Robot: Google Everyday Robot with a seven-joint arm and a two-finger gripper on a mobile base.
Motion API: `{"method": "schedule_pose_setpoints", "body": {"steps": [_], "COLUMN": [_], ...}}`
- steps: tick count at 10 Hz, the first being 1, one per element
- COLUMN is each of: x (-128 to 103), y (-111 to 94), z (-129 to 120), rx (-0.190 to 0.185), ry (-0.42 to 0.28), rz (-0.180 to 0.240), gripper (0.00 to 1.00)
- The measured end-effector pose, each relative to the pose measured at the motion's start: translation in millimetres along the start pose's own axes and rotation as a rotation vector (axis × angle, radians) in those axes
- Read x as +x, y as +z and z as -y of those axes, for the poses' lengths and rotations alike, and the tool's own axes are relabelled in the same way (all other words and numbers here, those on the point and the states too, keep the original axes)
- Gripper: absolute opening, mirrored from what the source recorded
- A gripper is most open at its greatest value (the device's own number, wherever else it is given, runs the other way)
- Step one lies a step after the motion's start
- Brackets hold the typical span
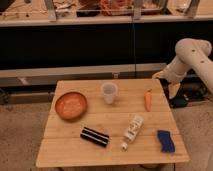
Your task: Move the arm in a circular motion
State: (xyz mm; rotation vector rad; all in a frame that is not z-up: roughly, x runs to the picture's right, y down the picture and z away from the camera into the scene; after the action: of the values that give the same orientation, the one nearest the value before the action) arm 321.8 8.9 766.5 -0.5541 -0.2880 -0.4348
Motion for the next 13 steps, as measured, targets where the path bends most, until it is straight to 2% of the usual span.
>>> {"method": "schedule_pose_setpoints", "body": {"steps": [1,4,6,9,13], "x": [-4,-18,-33,-43,-81], "y": [0,-1,-2,-1,0], "z": [-2,-34,-46,-66,-72], "rx": [0.002,-0.011,-0.024,-0.035,-0.052], "ry": [-0.001,0.011,0.011,0.02,0.002], "rz": [0.0,-0.014,-0.017,-0.021,-0.02], "gripper": [0.8,0.8,0.8,0.8,0.8]}}
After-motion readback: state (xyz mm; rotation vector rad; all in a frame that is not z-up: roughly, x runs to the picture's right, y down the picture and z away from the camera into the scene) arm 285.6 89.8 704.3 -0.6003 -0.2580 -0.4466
